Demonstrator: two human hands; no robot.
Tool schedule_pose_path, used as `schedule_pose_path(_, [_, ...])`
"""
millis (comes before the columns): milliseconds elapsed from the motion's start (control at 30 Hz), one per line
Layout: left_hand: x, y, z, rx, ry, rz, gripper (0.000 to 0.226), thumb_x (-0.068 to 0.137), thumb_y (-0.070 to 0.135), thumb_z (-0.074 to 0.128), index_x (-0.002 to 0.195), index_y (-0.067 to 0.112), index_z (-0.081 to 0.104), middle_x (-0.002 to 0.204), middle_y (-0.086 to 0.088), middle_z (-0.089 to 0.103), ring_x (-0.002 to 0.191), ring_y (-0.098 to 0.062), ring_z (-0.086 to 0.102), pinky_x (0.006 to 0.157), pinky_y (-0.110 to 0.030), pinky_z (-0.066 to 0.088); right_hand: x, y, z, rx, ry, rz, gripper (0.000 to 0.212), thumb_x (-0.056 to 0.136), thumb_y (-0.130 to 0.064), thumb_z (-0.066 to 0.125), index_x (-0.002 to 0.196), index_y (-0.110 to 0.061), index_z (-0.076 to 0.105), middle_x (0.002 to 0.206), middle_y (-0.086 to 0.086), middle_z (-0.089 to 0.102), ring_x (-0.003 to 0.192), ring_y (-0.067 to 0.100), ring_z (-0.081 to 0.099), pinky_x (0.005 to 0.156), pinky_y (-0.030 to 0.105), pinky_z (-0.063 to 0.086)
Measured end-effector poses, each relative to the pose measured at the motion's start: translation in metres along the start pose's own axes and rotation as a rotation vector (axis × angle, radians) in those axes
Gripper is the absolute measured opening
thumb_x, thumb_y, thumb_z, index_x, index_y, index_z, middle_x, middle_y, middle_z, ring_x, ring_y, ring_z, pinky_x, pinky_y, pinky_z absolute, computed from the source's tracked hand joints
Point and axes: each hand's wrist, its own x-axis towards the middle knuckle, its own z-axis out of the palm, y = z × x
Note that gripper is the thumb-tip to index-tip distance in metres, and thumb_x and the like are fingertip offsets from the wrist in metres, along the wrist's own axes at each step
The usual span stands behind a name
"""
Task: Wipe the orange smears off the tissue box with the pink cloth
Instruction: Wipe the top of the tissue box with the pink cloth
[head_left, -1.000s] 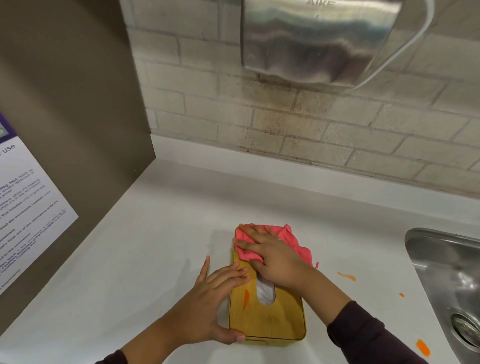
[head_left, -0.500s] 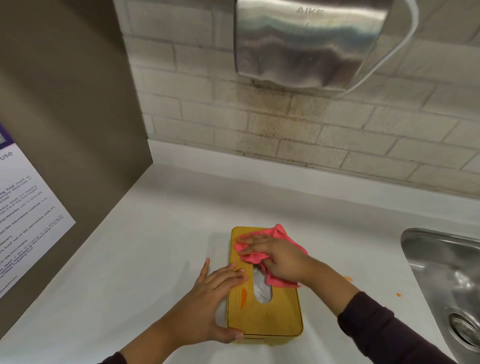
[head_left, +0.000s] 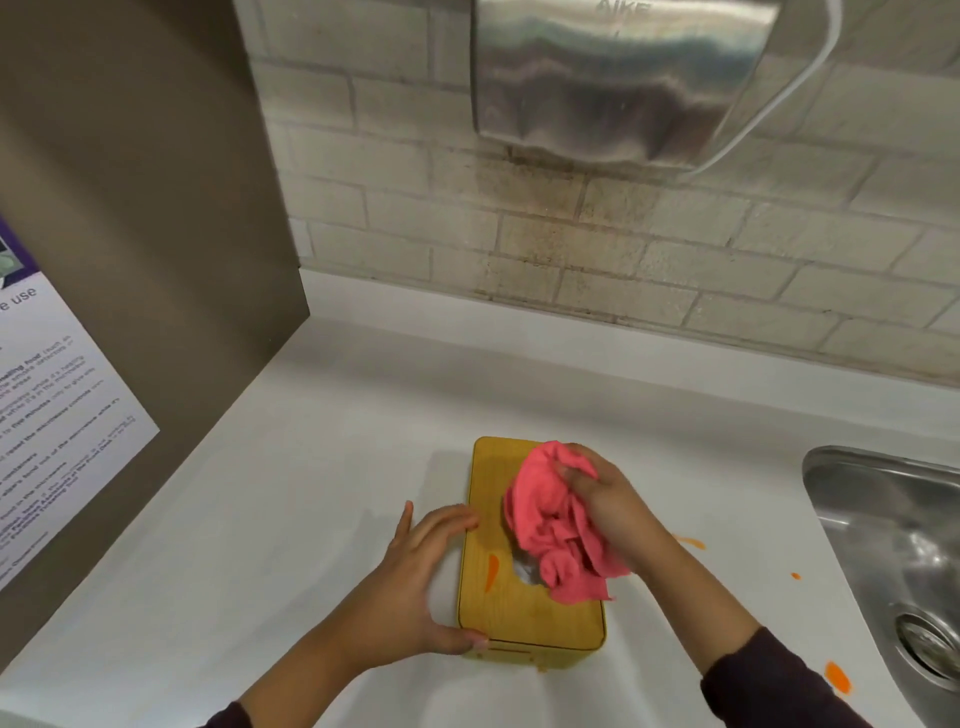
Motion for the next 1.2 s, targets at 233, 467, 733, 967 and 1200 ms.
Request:
schedule_pose_path(233, [0.012,0.004,-0.007,0.172,-0.106,0.031,0.127,0.049,0.085,0.063,0.141,0.048,-0.018,0.148,0.036,-0.016,0.140,0.004,-0.021,0.110,-0.034,-0.030,-0.058,0.003,0.019,0.348,0.170,-0.004,0.017,0.091,-0.014,0.054,0.095,-0.022,0.068,0.095,0.009,0.074,0.084,0.014,0.072,0.069,0.023,0.055])
schedule_pose_path(467, [0.023,-0.007,-0.025,0.286,-0.260,0.127,0.133,0.044,0.079,0.069,0.142,0.047,-0.015,0.154,0.026,-0.008,0.140,0.004,-0.022,0.106,-0.035,-0.035,-0.084,0.042,0.054,-0.971,-0.127,-0.530,0.057,0.081,-0.037,0.061,0.134,-0.040,0.041,0.148,-0.005,0.037,0.141,0.021,0.026,0.117,0.039,0.017])
schedule_pose_path(733, [0.024,-0.018,-0.024,0.297,-0.272,0.173,0.125,0.052,0.071,0.072,0.139,0.050,-0.015,0.154,0.029,-0.008,0.141,0.006,-0.016,0.107,-0.026,-0.033,-0.075,0.046,0.071,-1.211,-0.012,-0.501,0.066,0.082,-0.038,0.050,0.141,-0.011,0.040,0.149,0.013,0.035,0.136,0.033,0.033,0.115,0.048,0.014])
schedule_pose_path(967, [0.027,-0.023,-0.025,0.309,-0.250,0.154,0.120,0.058,0.061,0.076,0.144,0.047,-0.006,0.154,0.030,-0.005,0.141,0.006,-0.016,0.108,-0.029,-0.033,-0.077,0.053,0.037,-1.008,-0.259,-0.756,0.039,0.075,-0.014,0.065,0.114,-0.016,0.066,0.121,0.008,0.066,0.113,0.024,0.061,0.093,0.049,0.049])
schedule_pose_path(1200, [0.023,-0.016,-0.028,0.406,-0.249,0.141,0.107,0.077,0.001,0.057,0.138,0.047,-0.017,0.149,0.030,-0.011,0.140,0.004,-0.021,0.116,-0.043,-0.021,-0.064,0.060,0.057,-1.011,-0.204,-0.614,0.060,0.076,0.001,0.067,0.132,-0.013,0.052,0.141,0.011,0.049,0.131,0.030,0.043,0.110,0.048,0.031])
